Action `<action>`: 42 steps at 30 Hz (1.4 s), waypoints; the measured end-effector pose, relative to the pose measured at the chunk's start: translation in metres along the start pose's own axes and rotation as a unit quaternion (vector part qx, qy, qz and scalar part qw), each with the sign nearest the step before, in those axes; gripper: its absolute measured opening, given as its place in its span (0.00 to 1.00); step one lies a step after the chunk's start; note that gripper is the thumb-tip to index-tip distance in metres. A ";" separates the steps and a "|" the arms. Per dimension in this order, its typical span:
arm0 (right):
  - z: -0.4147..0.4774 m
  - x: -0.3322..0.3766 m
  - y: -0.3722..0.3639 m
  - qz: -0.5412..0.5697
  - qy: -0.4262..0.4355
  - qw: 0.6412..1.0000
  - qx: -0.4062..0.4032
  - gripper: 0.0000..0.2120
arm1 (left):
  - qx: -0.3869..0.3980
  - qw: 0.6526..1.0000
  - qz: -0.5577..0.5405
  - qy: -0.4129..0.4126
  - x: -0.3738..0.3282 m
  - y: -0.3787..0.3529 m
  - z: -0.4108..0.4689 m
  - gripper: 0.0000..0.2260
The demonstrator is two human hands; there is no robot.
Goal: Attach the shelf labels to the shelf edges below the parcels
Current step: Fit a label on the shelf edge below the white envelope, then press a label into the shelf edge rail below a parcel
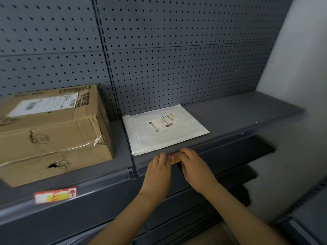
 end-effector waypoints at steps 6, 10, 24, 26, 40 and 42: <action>-0.002 0.002 -0.002 0.001 0.004 1.000 -0.004 0.18 | -0.017 1.000 0.022 -0.011 -0.001 -0.002 -0.005 0.30; -0.003 0.010 0.006 0.013 -0.005 0.999 -0.031 0.16 | -0.036 0.999 -0.026 -0.019 0.004 0.004 -0.017 0.31; 0.000 0.189 -0.048 0.181 0.114 0.977 0.016 0.11 | -0.125 0.969 -0.021 0.213 0.159 0.106 -0.169 0.17; 0.000 0.203 -0.053 0.175 0.110 0.978 0.017 0.11 | -0.132 0.958 -0.019 0.254 0.190 0.121 -0.184 0.15; 0.021 0.276 -0.077 0.134 0.053 0.989 -0.015 0.06 | -0.149 0.977 -0.087 0.125 0.249 0.129 -0.196 0.04; 0.024 0.278 -0.078 0.118 0.053 0.991 -0.022 0.06 | -0.154 0.975 -0.111 0.114 0.252 0.126 -0.202 0.05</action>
Point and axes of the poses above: each hand's wrist, its own z-axis towards the middle knuckle, its own y-axis out of the back of the hand, x = y × z, the point moved 4 cm from there along z, towards the middle knuckle, and after that the axes turned 3 degrees about -z, right-handed, at the moved point
